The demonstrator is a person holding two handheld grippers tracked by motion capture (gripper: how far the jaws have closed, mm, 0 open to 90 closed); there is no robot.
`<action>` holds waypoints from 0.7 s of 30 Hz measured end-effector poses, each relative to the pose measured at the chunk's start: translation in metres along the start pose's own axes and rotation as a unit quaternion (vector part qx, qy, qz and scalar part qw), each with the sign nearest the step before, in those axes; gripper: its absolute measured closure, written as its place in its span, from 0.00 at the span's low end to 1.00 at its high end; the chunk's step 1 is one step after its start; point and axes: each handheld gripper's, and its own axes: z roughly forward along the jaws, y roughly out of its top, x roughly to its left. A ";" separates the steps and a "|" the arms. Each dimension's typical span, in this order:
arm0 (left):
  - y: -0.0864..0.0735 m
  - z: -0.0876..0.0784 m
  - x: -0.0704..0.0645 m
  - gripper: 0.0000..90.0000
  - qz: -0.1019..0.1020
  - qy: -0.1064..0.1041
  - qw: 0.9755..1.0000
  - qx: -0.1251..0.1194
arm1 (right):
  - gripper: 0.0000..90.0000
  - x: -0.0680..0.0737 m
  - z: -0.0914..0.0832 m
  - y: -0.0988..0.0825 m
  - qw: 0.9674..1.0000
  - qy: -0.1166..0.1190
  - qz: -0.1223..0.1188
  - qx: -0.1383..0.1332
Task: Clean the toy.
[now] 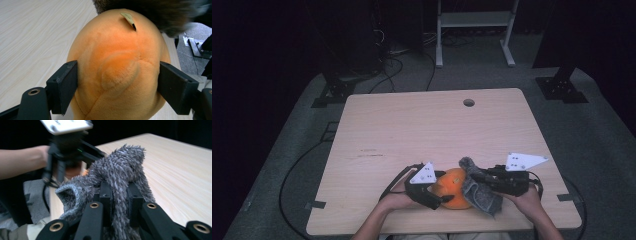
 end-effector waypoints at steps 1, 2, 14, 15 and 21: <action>-0.001 0.001 -0.001 0.23 -0.001 0.003 1.000 -0.004 | 0.86 0.004 0.009 0.003 1.000 -0.004 -0.015 0.022; -0.001 0.001 -0.001 0.23 -0.001 0.003 1.000 -0.004 | 0.86 0.004 0.009 0.003 1.000 -0.004 -0.015 0.022; 0.001 0.004 -0.004 0.23 0.011 0.008 1.000 -0.005 | 0.86 -0.005 -0.001 -0.008 0.999 -0.033 -0.005 0.039; 0.001 0.005 -0.005 0.23 0.010 0.009 1.000 -0.007 | 0.86 -0.001 0.001 -0.005 0.999 -0.022 -0.011 0.028; 0.002 0.000 0.000 0.11 -0.014 0.017 1.000 -0.014 | 0.86 0.003 0.010 -0.005 0.998 -0.031 -0.032 0.051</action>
